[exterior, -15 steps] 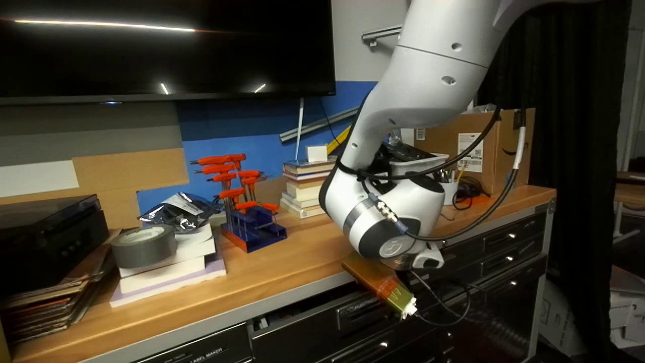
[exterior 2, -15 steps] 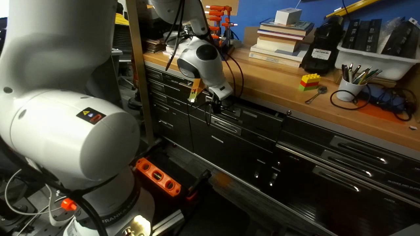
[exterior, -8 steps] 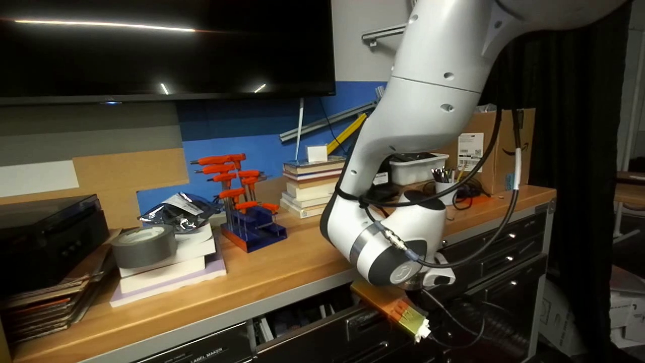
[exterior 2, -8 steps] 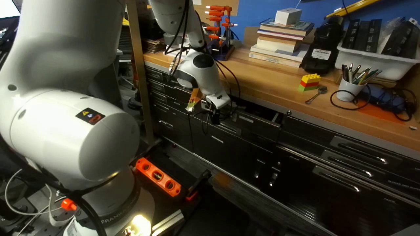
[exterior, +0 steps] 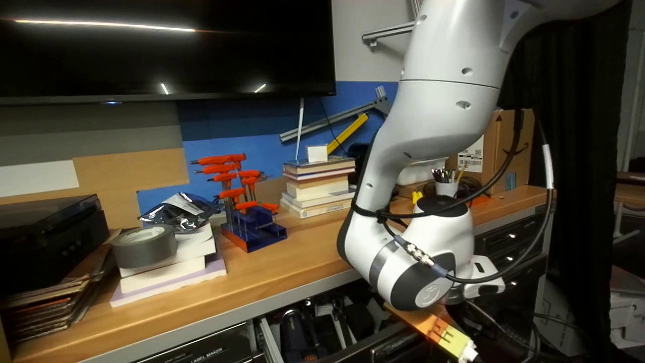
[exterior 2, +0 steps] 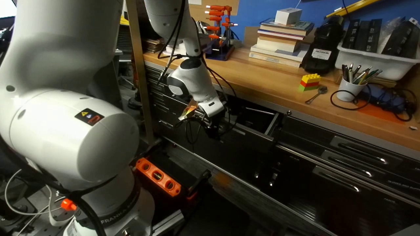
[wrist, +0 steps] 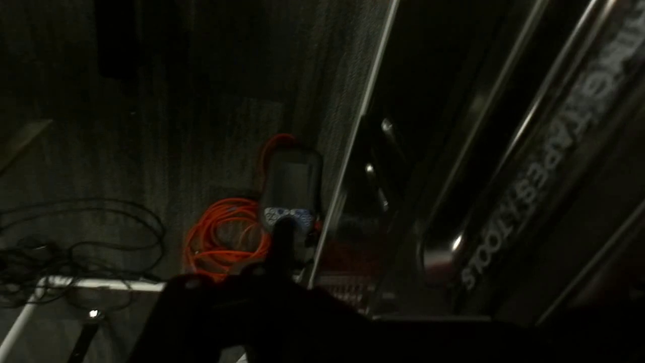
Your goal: Open the topmost middle drawer, remove two black objects from the drawer and put them on the tabletop
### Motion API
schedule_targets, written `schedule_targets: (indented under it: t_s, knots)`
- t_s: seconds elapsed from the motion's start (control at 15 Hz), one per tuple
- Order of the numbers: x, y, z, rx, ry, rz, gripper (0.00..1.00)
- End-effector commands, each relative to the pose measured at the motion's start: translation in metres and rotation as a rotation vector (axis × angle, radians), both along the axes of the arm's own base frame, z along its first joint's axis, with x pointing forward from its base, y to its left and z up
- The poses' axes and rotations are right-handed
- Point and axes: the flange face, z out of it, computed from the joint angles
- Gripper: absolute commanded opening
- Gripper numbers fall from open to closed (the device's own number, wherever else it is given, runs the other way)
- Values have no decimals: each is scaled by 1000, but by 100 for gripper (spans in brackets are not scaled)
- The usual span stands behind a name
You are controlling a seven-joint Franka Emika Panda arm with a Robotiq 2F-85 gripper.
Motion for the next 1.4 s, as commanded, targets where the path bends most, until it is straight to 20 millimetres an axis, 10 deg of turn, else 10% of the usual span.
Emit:
schedule_targets:
  t_s: [0.0, 0.67, 1.33]
  knots:
    - [-32, -25, 1, -87, 144, -77, 100]
    - [-14, -47, 63, -172, 444, -27, 100]
    - [34, 14, 109, 5, 325, 526, 100]
